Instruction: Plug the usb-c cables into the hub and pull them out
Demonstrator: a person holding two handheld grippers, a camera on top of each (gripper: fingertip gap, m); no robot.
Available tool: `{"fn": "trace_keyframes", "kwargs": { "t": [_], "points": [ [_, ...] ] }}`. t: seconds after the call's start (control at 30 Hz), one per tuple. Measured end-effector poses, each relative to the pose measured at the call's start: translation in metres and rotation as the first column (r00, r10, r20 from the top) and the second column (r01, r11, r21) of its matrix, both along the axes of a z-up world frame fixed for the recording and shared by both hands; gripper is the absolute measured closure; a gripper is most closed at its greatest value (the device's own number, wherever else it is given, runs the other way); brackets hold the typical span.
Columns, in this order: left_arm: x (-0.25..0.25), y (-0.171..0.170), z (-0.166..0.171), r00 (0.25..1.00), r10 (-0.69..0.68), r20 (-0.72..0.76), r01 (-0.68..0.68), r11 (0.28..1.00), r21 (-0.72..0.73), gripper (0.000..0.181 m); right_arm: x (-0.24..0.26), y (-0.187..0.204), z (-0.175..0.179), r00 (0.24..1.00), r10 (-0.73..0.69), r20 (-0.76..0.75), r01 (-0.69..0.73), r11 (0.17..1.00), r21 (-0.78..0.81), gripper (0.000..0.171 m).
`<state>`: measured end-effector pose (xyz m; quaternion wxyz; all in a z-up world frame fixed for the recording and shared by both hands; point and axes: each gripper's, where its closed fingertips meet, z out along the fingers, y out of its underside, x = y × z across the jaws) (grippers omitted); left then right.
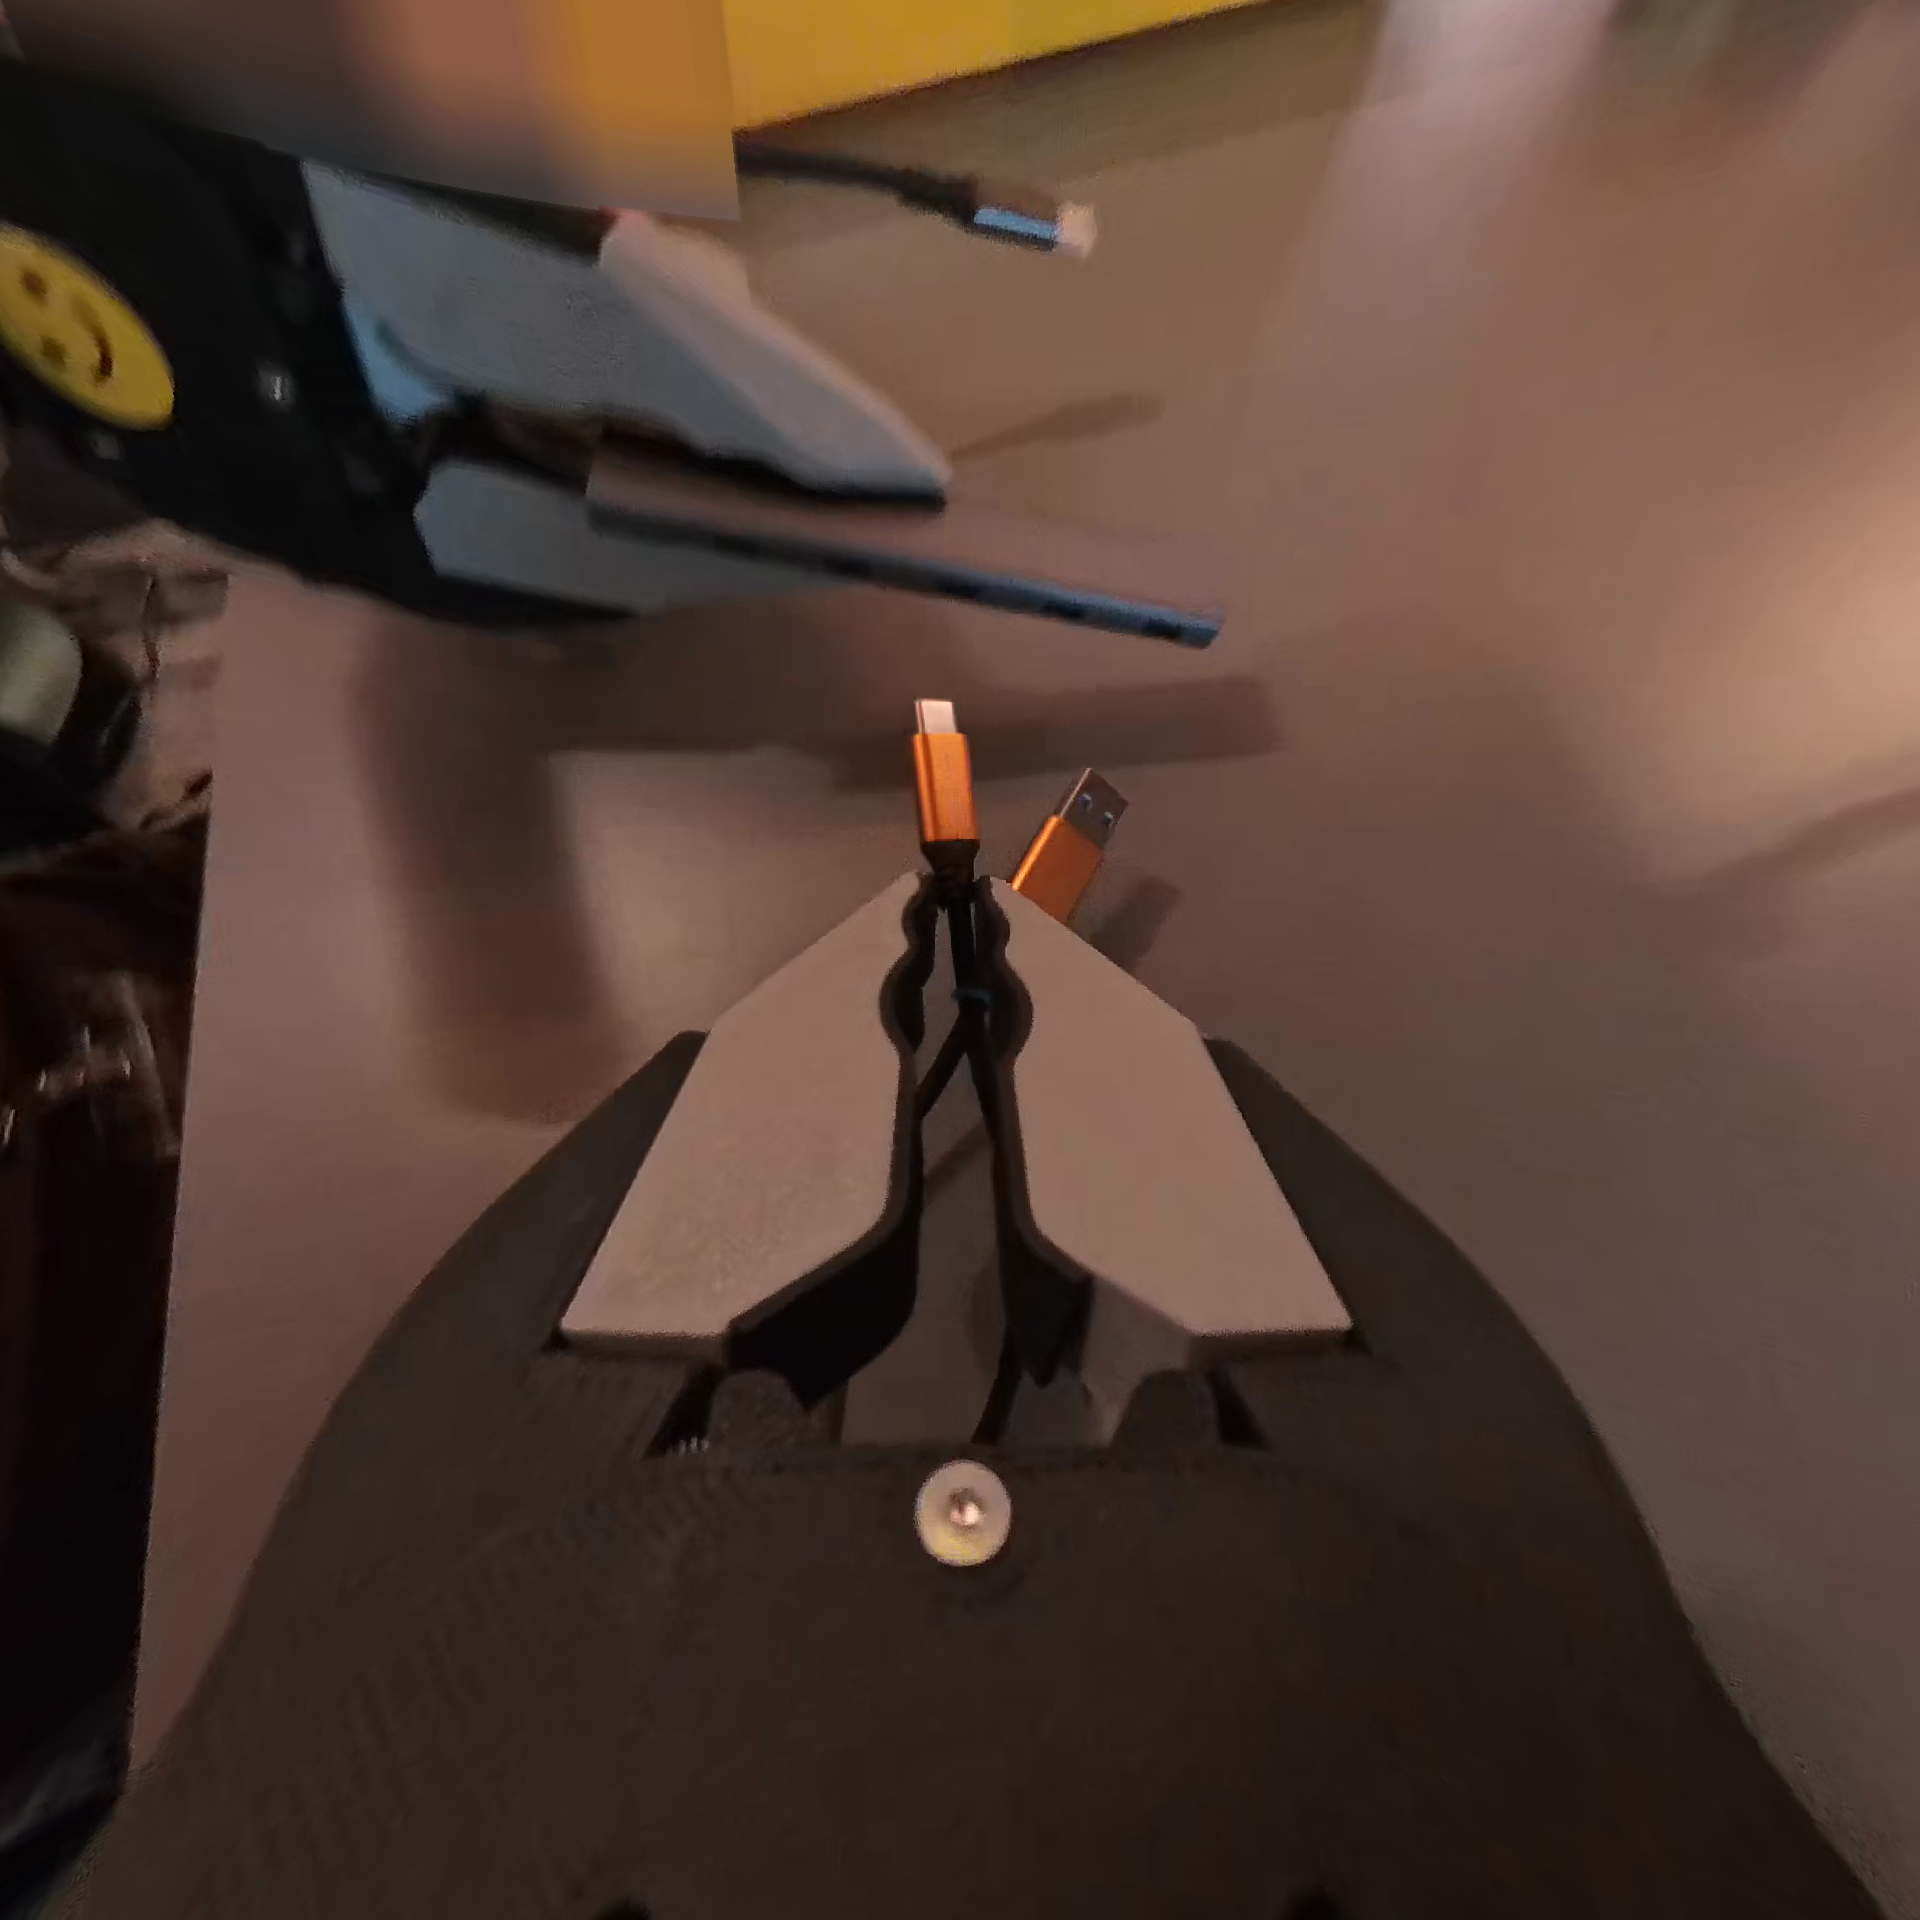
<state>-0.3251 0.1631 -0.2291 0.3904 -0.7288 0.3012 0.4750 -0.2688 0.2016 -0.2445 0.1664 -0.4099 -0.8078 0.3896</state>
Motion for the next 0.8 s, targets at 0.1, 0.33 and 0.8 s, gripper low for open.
{"fn": "trace_keyframes", "kwargs": {
  "t": [0.1, 0.33, 0.8],
  "points": [
    [0.0, 0.002, -0.004, 0.999, 0.014, -0.051, -0.015, 1.0, -0.025, 0.174, -0.008, -0.001, 0.007, 0.997, -0.069, -0.03, 0.069, 0.997, -0.031, 0.168],
    [-0.007, 0.002, -0.003, 0.991, 0.068, -0.119, -0.072, 0.997, -0.031, 0.174, -0.014, -0.005, 0.0, 0.992, -0.125, -0.033, 0.126, 0.992, 0.024, 0.167],
    [-0.02, 0.001, -0.005, 0.966, 0.153, -0.208, -0.168, 0.984, -0.053, 0.174, -0.015, -0.028, 0.005, 0.99, -0.131, -0.059, 0.133, 0.991, 0.028, 0.167]
  ]
}}
